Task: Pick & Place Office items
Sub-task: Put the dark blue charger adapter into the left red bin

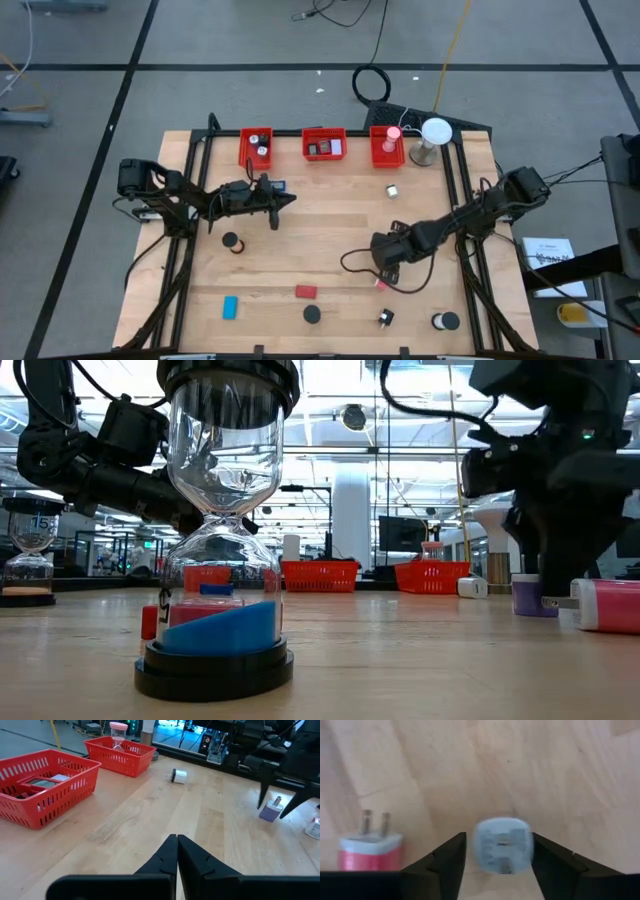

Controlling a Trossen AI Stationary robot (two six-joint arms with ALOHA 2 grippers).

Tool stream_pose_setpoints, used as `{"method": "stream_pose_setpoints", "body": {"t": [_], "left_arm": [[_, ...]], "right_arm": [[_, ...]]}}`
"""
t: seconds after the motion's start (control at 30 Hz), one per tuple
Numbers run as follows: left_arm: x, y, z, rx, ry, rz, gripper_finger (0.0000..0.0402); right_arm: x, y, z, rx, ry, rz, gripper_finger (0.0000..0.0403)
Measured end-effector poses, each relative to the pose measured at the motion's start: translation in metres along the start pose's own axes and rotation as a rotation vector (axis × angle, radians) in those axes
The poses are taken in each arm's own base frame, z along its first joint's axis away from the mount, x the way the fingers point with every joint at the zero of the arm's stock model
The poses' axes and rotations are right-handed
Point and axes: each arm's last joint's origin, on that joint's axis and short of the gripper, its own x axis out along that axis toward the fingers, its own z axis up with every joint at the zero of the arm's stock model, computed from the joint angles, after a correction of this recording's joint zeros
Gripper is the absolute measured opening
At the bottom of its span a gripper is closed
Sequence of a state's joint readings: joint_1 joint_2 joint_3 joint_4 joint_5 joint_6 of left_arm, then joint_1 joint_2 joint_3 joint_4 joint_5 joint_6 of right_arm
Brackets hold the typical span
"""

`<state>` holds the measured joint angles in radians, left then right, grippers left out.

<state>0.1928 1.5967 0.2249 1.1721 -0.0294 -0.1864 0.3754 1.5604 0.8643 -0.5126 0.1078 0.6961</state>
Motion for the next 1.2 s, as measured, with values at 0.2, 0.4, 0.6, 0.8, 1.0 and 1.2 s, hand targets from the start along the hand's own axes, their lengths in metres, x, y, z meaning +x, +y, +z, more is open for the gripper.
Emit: {"method": "stream_pose_setpoints", "body": {"t": [0.2, 0.4, 0.6, 0.8, 1.0, 1.2], "left_arm": [[0.000, 0.001, 0.000, 0.000, -0.004, 0.024, 0.0011], [0.000, 0.001, 0.000, 0.000, -0.003, 0.025, 0.0008], [0.000, 0.001, 0.000, -0.001, -0.005, 0.032, 0.0005], [0.000, 0.002, -0.001, 0.000, 0.003, 0.042, 0.0012], [0.000, 0.003, -0.003, 0.001, 0.028, 0.061, 0.0003], [0.000, 0.003, -0.004, 0.002, 0.033, 0.079, 0.0015]], "right_arm": [[-0.006, 0.003, 0.007, -0.019, -0.062, 0.018, 0.0125], [-0.028, -0.003, 0.055, -0.016, -0.202, 0.096, 0.0127], [-0.027, -0.031, 0.124, -0.083, -0.293, 0.094, 0.0127], [0.011, -0.048, 0.179, -0.172, -0.229, 0.105, 0.0127], [0.037, -0.050, 0.203, -0.247, -0.208, 0.116, 0.0127], [0.041, -0.048, 0.205, -0.271, -0.217, 0.121, 0.0133]]}}
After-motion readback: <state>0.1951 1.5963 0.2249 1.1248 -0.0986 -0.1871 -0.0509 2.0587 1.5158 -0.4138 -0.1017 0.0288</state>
